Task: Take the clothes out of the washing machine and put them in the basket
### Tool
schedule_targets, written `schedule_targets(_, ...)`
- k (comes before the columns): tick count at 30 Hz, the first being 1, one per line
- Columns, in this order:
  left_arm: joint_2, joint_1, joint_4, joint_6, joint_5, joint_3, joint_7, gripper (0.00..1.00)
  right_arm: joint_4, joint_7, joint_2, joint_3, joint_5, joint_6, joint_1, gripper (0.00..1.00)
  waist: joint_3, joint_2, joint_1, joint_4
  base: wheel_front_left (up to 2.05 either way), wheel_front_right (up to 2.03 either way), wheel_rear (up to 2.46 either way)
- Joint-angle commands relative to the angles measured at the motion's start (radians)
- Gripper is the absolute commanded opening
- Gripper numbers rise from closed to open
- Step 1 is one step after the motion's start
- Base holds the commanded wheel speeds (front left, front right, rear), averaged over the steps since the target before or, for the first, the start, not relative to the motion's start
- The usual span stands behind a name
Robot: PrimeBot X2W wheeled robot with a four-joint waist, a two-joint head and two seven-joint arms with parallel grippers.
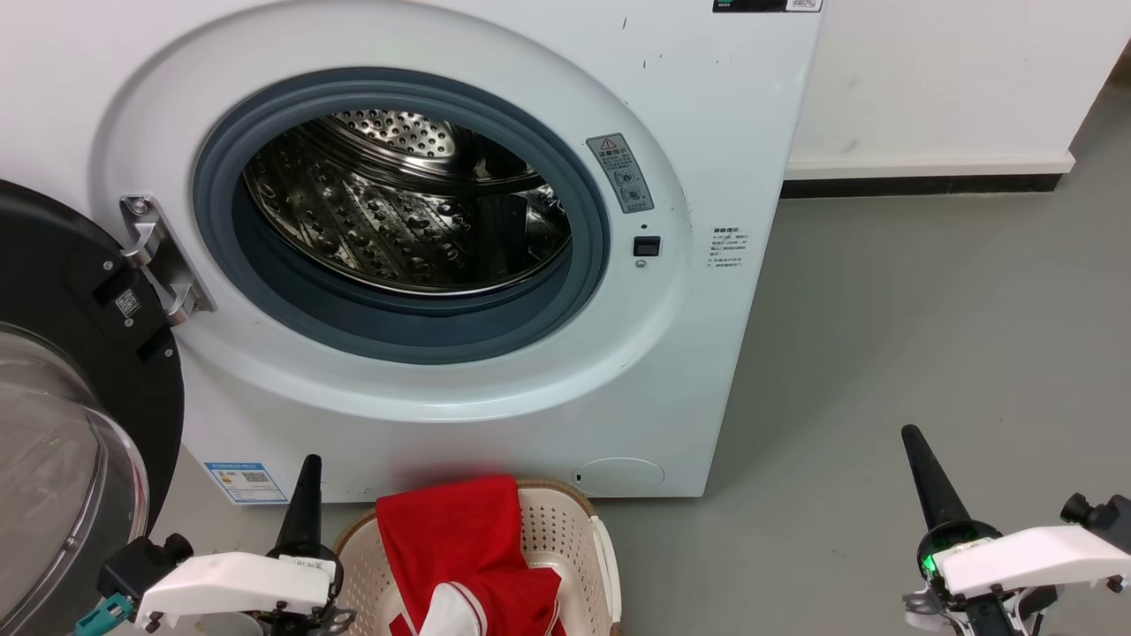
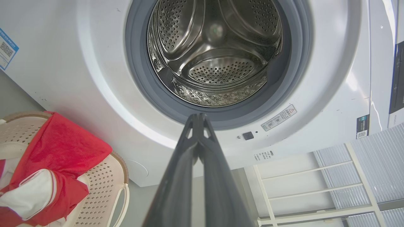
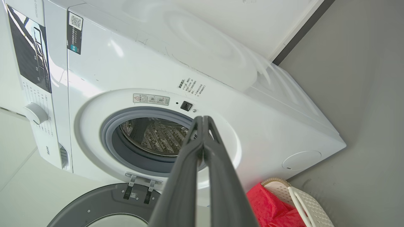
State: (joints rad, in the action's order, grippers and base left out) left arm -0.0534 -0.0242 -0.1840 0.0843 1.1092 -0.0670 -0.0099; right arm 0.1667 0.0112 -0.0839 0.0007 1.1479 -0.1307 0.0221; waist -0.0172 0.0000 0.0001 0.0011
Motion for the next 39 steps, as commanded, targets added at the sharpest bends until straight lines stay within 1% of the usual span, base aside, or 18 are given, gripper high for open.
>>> schedule_targets(1,-0.002,-0.023,0.004,0.007,0.026,-0.005,0.007,0.0,-0.002,0.005,-0.005,-0.005,0.027,0.0,0.024,0.0,0.0,0.0,-0.0001,0.0,0.0,0.0,0.0)
schedule_targets(21,0.0,-0.053,-0.023,0.024,0.22,-0.023,0.055,0.0,0.03,0.031,-0.003,-0.031,0.221,0.0,0.051,0.0,0.007,0.0,-0.0001,0.0,0.0,0.0,0.0)
schedule_targets(39,0.002,-0.072,-0.044,0.037,0.367,-0.036,0.094,0.0,0.054,0.051,0.001,-0.054,0.366,0.0,0.072,0.0,0.014,0.0,-0.0001,-0.001,0.0,0.0,0.0)
